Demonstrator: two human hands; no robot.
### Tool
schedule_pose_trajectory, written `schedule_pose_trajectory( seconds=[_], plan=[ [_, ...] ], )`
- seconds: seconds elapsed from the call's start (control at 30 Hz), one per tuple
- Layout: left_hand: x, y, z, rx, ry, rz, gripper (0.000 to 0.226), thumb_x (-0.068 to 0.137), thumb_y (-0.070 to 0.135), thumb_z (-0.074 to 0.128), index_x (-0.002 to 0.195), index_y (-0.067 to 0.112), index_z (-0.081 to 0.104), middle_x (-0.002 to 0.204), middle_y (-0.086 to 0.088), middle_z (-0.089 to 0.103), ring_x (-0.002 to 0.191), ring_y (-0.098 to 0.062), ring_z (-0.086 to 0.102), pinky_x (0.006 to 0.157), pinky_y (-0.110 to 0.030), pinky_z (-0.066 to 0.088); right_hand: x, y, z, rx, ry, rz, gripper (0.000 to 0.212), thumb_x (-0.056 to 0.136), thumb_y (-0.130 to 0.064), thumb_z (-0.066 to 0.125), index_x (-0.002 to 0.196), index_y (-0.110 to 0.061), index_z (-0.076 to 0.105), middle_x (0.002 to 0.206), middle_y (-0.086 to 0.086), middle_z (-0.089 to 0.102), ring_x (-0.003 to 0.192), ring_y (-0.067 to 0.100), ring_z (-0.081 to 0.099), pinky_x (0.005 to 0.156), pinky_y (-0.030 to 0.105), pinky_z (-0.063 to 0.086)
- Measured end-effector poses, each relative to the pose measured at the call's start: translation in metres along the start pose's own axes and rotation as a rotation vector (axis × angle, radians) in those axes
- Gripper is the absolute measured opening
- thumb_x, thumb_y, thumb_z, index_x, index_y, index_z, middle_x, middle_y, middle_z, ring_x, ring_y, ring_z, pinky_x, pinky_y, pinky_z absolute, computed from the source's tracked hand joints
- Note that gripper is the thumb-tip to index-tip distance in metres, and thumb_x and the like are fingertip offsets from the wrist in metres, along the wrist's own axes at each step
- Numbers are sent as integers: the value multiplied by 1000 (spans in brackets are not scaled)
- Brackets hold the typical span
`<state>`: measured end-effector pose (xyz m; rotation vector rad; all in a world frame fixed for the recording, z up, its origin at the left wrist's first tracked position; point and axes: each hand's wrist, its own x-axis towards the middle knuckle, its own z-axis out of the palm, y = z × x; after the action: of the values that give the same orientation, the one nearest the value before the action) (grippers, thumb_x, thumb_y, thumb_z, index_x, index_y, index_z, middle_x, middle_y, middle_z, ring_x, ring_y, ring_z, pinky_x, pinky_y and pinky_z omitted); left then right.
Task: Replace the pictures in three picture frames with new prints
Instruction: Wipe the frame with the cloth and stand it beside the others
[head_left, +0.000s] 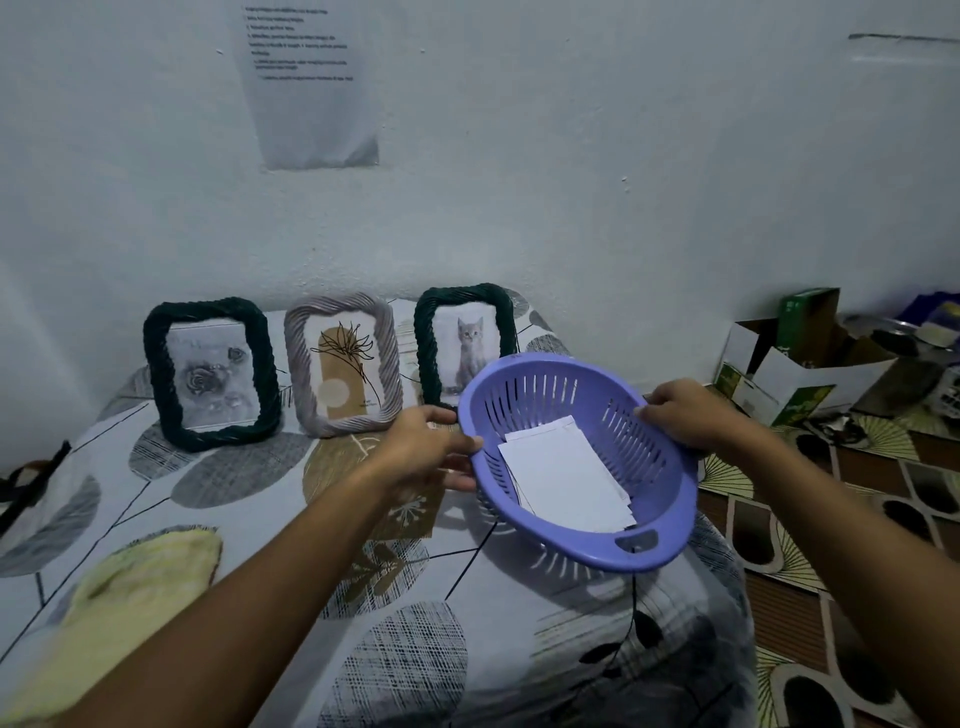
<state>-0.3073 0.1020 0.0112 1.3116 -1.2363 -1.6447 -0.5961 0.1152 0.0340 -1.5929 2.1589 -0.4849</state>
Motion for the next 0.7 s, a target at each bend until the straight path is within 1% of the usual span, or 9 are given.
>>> schedule_pose_trajectory(
  seconds=[0.07, 0.13, 0.23, 0.33, 0.43, 0.63, 0.7],
  plan=[
    [1, 0, 1, -7, 10, 6, 41, 83, -8, 63, 119, 2, 47, 98, -27, 67, 81, -39, 70, 67, -53, 58, 0, 3, 3, 44, 23, -8, 18, 94, -16, 54, 97, -2, 66, 90, 17, 67, 71, 29, 63, 61, 32, 49],
    [2, 0, 2, -9, 17, 6, 41, 83, -9, 63, 119, 0, 48, 97, -27, 68, 80, -39, 70, 70, -55, 58, -1, 3, 3, 52, 33, -4, 15, 93, -13, 54, 95, -3, 66, 86, 17, 67, 68, 28, 62, 59, 31, 49],
    [3, -1, 2, -3, 16, 10, 40, 83, -9, 64, 119, -1, 49, 96, -25, 69, 77, -36, 71, 68, -52, 59, -1, 2, 2, 45, 22, 5, 13, 92, -11, 55, 91, -3, 66, 82, 17, 67, 65, 28, 63, 58, 33, 51],
    [3, -1, 4, -7, 4, 6, 38, 84, -9, 63, 118, 1, 50, 93, -23, 69, 73, -34, 71, 63, -47, 60, -1, 4, 0, 38, 23, 16, 14, 91, -12, 58, 90, -3, 68, 84, 18, 69, 74, 32, 67, 68, 41, 55],
    [3, -2, 6, -16, -11, -3, 41, 83, -9, 63, 120, 3, 49, 91, -23, 69, 72, -33, 71, 60, -44, 60, -2, 9, -2, 37, 18, 20, 15, 91, -12, 59, 91, 0, 69, 82, 18, 69, 72, 32, 66, 65, 39, 53],
    [3, -1, 6, -5, -22, -3, 43, 84, -9, 63, 123, 2, 48, 93, -23, 69, 71, -32, 71, 60, -43, 60, -2, 7, -1, 16, 40, 18, 15, 91, -12, 58, 90, -1, 68, 78, 15, 68, 68, 28, 65, 60, 33, 50],
    [2, 0, 6, 6, -25, -3, 42, 84, -8, 63, 122, 2, 48, 92, -22, 69, 70, -31, 71, 59, -42, 60, -2, 6, -1, 5, 41, 19, 15, 91, -11, 58, 91, -1, 68, 79, 15, 68, 67, 28, 65, 61, 35, 51]
  ],
)
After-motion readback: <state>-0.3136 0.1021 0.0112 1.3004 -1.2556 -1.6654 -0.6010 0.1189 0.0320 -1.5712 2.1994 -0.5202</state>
